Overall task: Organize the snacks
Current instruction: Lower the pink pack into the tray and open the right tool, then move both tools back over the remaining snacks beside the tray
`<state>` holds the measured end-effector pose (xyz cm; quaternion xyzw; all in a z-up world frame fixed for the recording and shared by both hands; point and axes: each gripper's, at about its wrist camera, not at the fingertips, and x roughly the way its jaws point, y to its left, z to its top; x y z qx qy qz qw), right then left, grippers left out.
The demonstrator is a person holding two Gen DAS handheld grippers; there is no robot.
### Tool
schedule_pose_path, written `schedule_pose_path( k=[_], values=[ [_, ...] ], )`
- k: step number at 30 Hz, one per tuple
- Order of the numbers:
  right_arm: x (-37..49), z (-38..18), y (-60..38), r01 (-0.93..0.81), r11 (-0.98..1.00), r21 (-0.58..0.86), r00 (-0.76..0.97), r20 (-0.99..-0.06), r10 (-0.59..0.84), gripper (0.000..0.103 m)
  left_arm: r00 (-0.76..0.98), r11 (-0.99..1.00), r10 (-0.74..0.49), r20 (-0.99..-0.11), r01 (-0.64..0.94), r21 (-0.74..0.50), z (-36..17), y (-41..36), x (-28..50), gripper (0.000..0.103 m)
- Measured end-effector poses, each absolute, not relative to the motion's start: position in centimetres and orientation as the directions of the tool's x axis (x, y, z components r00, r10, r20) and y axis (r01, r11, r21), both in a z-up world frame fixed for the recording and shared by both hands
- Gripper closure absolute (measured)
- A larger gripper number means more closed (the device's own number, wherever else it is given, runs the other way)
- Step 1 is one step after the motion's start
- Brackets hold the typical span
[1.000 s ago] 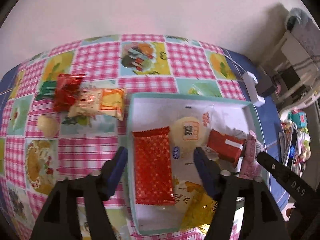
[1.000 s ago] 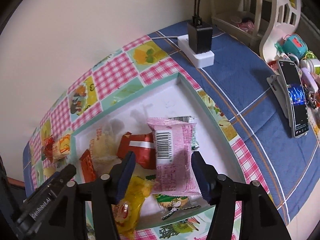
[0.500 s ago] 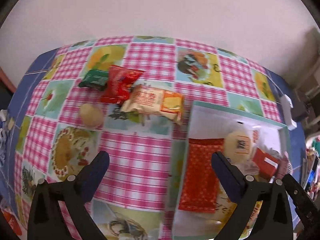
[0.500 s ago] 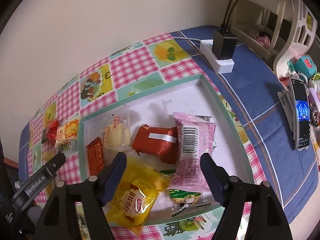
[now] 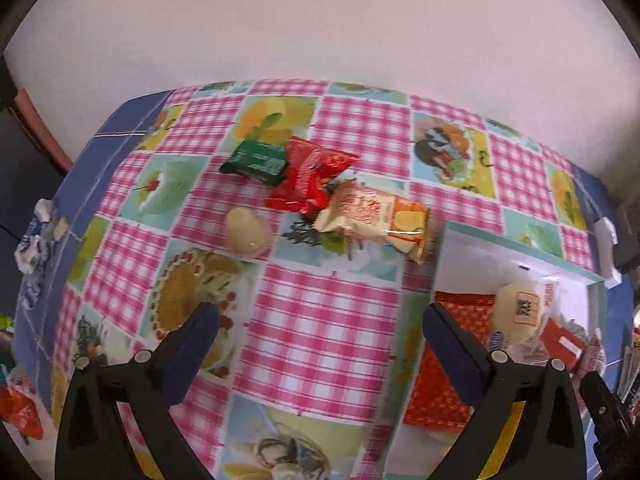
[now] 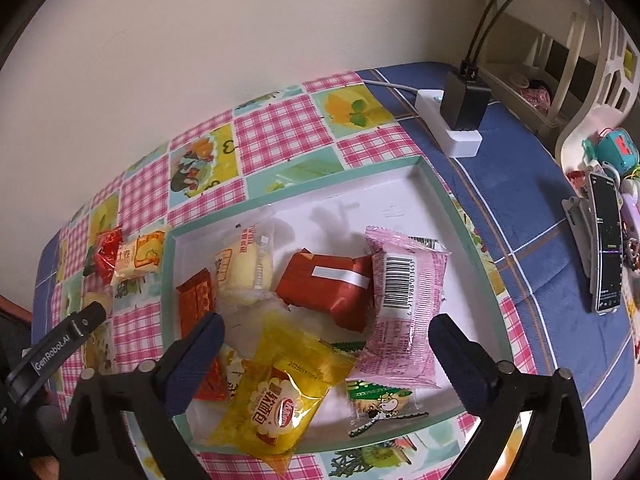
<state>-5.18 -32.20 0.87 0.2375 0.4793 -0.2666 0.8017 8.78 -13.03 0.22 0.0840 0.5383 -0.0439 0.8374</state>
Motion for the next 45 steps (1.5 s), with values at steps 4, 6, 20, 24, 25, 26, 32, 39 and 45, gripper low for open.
schedule_pose_path(
  k=[4,6,20,24,25,26,32,39,45],
  values=[
    [-4.9,0.6,-31.8,0.644,0.755,0.126,0.398,-0.898,-0.19,0.0,0.417,0.98,0.071,-0.906,0.141,0.142,0.2,-12.6,8.8,0.002],
    [-4.7,0.4,-31.6,0.64,0.759,0.118,0.394,-0.899,-0.192,0.0,0.403,0.98,0.068,-0.913,0.143,0.136,0.1,-12.3,8.9,0.002],
    [-2.5,0.8,-27.5,0.555,0.815,0.166,0.466,-0.873,-0.14,0.0,0.389,0.996,0.079,-0.918,0.005,0.088,1.7,-3.8,11.5,0.002],
    [-1.3,0.7,-25.4,0.515,0.841,0.164,0.477,-0.871,-0.122,0.0,0.404,0.993,0.116,-0.907,-0.035,0.111,2.2,-0.3,12.4,0.002],
    [-0.8,0.6,-24.8,0.498,0.85,0.171,0.481,-0.871,-0.106,0.0,0.41,0.993,0.119,-0.904,-0.045,0.11,2.4,0.5,12.5,0.002],
    [-0.4,0.4,-24.2,0.481,0.858,0.177,0.483,-0.871,-0.091,0.0,0.417,0.993,0.115,-0.902,-0.057,0.1,2.5,1.5,12.7,0.002],
    [1.9,-0.9,-20.8,0.394,0.905,0.16,0.468,-0.882,-0.048,0.0,0.415,0.994,0.078,-0.907,-0.107,0.036,1.9,5.0,13.8,0.002],
    [4.4,-1.2,-19.2,0.326,0.932,0.161,0.481,-0.877,-0.017,0.0,0.452,0.994,0.01,-0.892,-0.101,-0.039,0.6,5.9,15.0,0.002],
    [8.2,-0.7,-20.0,0.29,0.946,0.147,0.473,-0.881,-0.008,0.0,0.452,0.994,-0.028,-0.892,-0.082,-0.072,-0.9,5.2,16.5,0.002]
  ],
)
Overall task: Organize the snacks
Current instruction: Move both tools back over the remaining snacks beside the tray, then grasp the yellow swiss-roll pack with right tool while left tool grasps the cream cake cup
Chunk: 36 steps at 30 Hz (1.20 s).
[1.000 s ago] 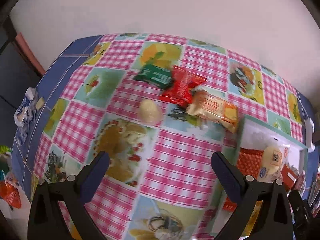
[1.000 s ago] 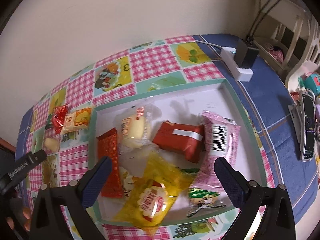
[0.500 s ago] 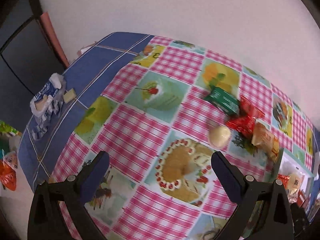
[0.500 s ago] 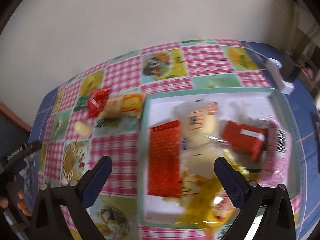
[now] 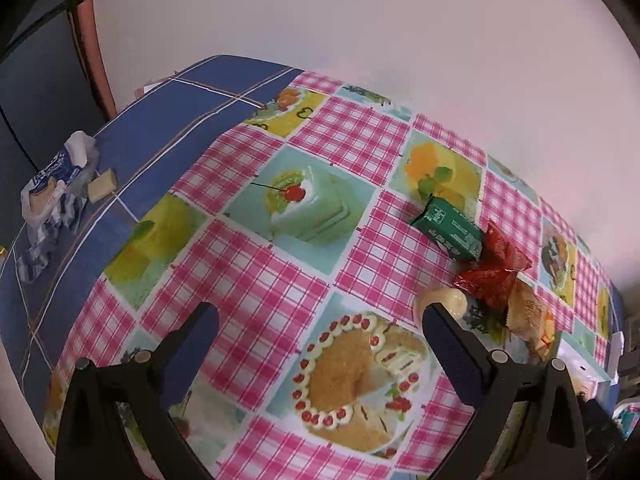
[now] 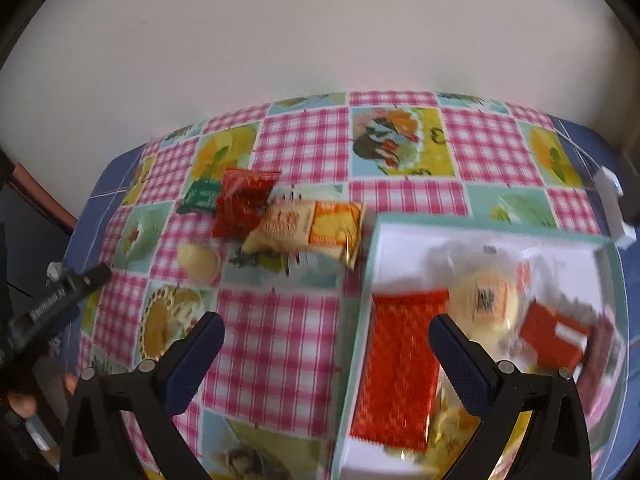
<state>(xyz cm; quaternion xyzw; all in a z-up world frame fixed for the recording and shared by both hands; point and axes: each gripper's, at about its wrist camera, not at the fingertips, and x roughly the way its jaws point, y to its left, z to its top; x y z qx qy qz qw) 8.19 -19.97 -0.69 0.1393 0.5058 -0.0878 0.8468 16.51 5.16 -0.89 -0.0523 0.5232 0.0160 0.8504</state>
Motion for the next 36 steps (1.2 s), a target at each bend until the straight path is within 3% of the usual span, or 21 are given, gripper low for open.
schedule_pose_path(
  k=[7,21,33,36],
  values=[
    [13.2,-1.0,-21.5,0.245,0.949,0.2,0.446,-0.892,0.073,0.0,0.397,0.973,-0.195,-0.897,-0.04,-0.229,-3.1,4.0,18.3,0.002],
    [21.2,-5.8,-21.7,0.133,0.959,0.25,0.389,-0.903,0.182,0.006,0.369,0.969,-0.235,-0.899,0.015,-0.248,-5.9,0.1,20.2,0.002],
    [20.0,-7.2,-21.7,0.184,0.916,0.357,0.327,-0.901,0.285,0.006,0.355,0.957,-0.271,-0.895,-0.005,-0.291,-6.9,0.8,20.7,0.002],
    [19.3,-7.1,-21.2,0.176,0.923,0.342,0.32,-0.907,0.275,0.015,0.355,0.953,-0.289,-0.889,0.017,-0.303,-6.6,0.8,20.3,0.002]
  ],
)
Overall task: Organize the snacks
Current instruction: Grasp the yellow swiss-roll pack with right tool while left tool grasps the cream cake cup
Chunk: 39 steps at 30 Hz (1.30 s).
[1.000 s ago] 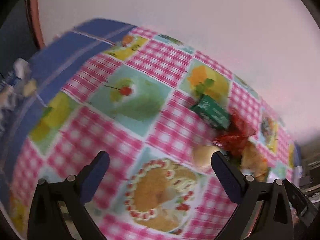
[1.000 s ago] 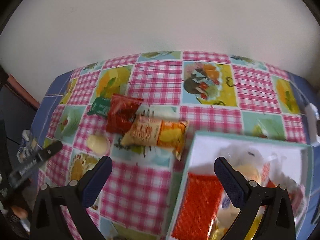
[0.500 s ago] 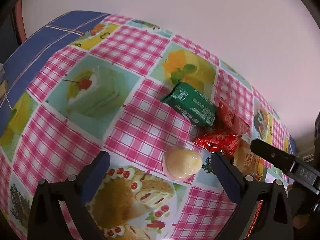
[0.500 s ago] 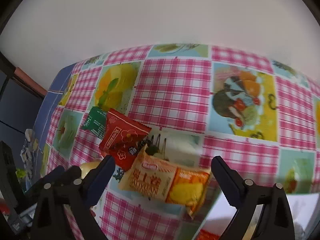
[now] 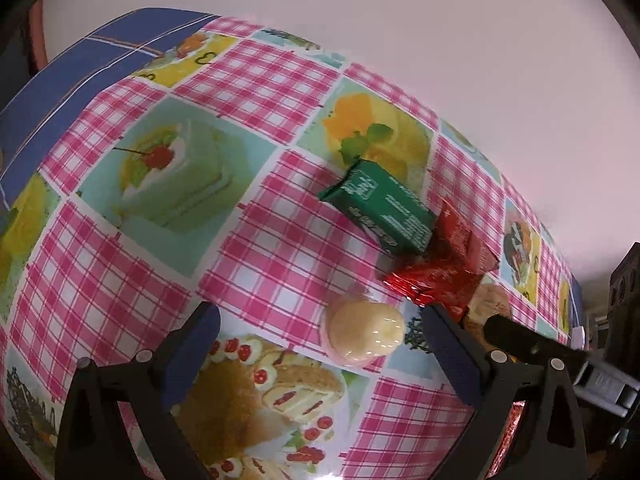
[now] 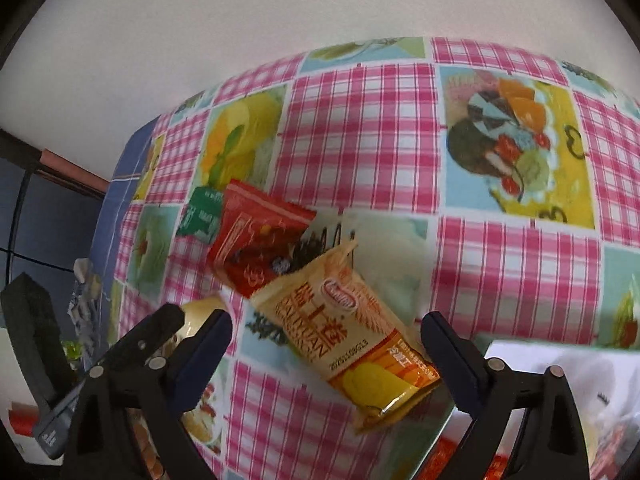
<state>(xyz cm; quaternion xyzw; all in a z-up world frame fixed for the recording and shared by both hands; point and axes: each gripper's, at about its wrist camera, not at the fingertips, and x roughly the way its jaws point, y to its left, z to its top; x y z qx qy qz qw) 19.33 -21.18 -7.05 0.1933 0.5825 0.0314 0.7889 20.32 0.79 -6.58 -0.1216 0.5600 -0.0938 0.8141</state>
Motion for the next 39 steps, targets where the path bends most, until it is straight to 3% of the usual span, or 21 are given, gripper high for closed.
schedule_pose_path(
  k=[4,10,15,17,25,39],
  values=[
    [18.9,-7.1,-20.4,0.158,0.941,0.3,0.306,-0.921,0.242,0.033,0.344,0.951,-0.305,-0.888,0.056,-0.304,-6.8,-0.3,20.3,0.006],
    [18.2,-8.4,-19.6,0.146,0.964,0.221,0.275,-0.945,0.175,0.038,0.336,0.959,-0.282,-0.899,0.106,-0.262,-7.6,-2.2,20.3,0.022],
    [18.0,-8.6,-18.7,0.12,0.982,0.147,0.294,-0.95,0.107,0.039,0.354,0.973,-0.208,-0.912,0.172,-0.155,-7.9,-4.3,19.9,0.052],
    [18.1,-8.7,-18.2,0.111,0.988,0.109,0.298,-0.952,0.071,0.039,0.363,0.978,-0.15,-0.92,0.193,-0.083,-8.0,-5.0,19.6,0.059],
    [18.4,-9.3,-15.8,0.09,0.995,-0.04,0.315,-0.947,-0.066,0.04,0.381,0.98,-0.12,-0.917,0.196,-0.047,-8.3,-5.4,19.4,0.06],
    [16.8,-9.3,-16.5,0.234,0.972,-0.025,0.348,-0.931,-0.108,0.041,0.393,0.982,-0.125,-0.911,0.182,-0.056,-8.4,-5.0,19.3,0.061]
  ],
)
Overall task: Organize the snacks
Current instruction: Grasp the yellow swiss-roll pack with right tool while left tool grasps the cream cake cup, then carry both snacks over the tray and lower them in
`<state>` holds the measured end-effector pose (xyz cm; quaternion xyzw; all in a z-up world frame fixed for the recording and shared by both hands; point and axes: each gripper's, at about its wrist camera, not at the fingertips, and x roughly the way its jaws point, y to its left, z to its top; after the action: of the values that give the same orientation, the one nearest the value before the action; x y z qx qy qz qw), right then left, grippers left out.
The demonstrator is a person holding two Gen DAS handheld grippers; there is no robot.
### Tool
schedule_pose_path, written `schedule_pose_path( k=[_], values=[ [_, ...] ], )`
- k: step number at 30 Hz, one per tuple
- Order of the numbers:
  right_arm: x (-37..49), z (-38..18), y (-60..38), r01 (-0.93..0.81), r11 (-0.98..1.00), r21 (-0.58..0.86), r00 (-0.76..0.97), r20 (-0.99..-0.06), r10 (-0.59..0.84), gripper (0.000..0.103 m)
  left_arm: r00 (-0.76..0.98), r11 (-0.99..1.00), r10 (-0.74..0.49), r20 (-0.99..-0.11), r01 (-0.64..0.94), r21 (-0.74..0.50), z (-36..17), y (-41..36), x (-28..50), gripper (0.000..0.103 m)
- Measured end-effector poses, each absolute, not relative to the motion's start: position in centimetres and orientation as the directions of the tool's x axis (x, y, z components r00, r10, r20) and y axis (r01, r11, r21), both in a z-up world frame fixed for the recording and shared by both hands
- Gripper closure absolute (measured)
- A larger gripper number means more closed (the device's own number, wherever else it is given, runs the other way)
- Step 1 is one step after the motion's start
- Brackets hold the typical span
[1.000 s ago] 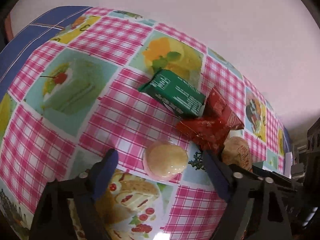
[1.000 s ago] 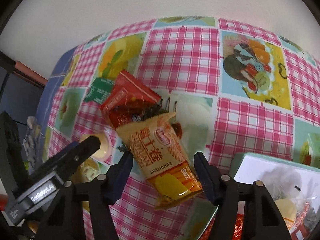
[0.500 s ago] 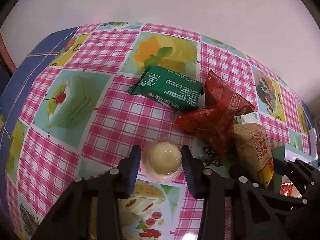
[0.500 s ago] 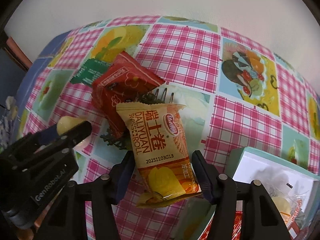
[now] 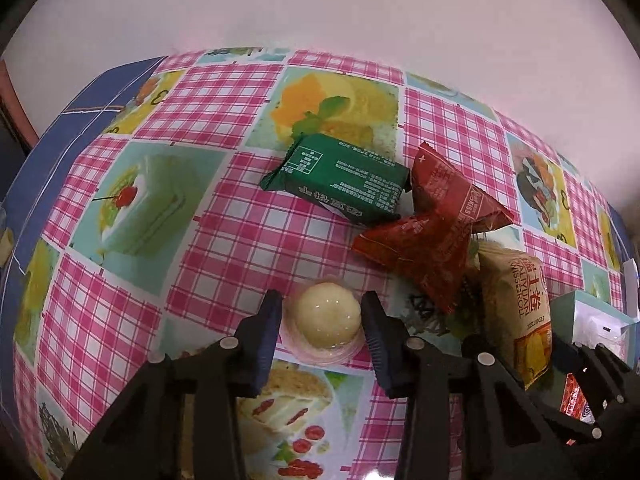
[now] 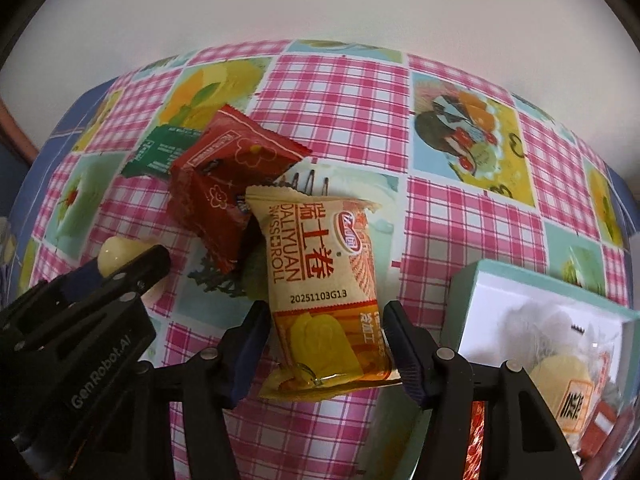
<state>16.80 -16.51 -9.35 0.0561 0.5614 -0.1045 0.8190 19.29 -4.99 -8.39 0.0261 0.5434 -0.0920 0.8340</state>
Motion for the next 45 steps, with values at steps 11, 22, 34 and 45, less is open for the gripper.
schedule_pose_path(
  k=[11,22,34,45],
  values=[
    [15.0,-8.6,-17.2,0.355,0.935,-0.018,0.335,-0.931,-0.145,0.059,0.385,0.982,-0.154,-0.91,0.163,-0.097,-8.1,-4.4,18.9,0.065],
    [11.7,-7.5,-16.6,0.382,0.924,0.023,0.339,-0.933,-0.117,0.06,0.344,0.976,-0.209,-0.916,0.127,-0.175,-7.8,-3.3,18.6,0.065],
    [7.2,-3.4,-16.3,0.395,0.915,0.087,0.399,-0.913,-0.085,0.06,0.342,0.969,-0.246,-0.907,0.105,-0.223,-5.2,-2.0,16.9,0.065],
    [4.1,-0.8,-20.3,0.486,0.86,0.152,0.439,-0.894,-0.09,0.06,0.354,0.958,-0.282,-0.892,0.159,-0.24,-1.6,-4.0,14.7,0.065]
  ],
)
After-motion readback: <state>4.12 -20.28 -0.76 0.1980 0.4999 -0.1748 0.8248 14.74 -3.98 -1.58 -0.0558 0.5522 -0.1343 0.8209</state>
